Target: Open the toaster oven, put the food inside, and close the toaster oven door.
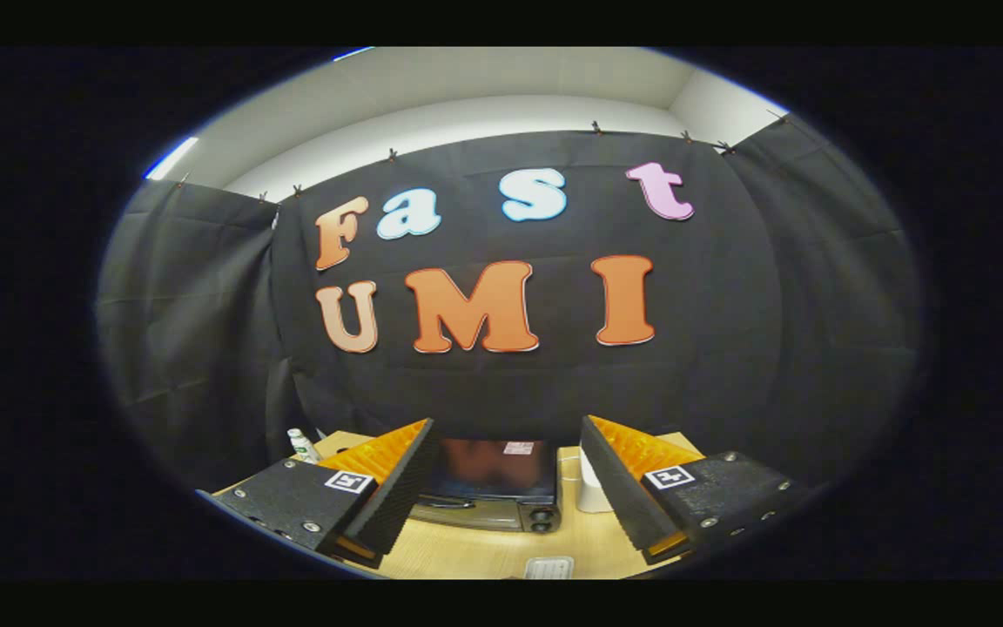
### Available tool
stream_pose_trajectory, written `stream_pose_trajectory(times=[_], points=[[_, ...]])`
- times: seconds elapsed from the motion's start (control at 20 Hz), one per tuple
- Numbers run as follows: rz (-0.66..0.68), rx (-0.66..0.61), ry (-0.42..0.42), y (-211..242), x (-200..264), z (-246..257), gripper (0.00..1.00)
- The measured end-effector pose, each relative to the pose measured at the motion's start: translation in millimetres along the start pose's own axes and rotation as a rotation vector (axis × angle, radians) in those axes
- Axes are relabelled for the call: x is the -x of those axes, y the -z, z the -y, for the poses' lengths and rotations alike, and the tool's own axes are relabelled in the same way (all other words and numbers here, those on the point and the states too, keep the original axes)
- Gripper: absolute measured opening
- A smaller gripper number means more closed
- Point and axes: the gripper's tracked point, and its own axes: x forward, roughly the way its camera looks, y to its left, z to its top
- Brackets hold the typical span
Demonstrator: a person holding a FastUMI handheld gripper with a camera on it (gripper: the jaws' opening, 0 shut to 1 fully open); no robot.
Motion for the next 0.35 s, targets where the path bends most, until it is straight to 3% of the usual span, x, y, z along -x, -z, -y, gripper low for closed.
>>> stream_pose_trajectory(times=[0.35], points=[[0.017, 0.008, 0.011, -8.3, 8.4, 16.0, 0.98]])
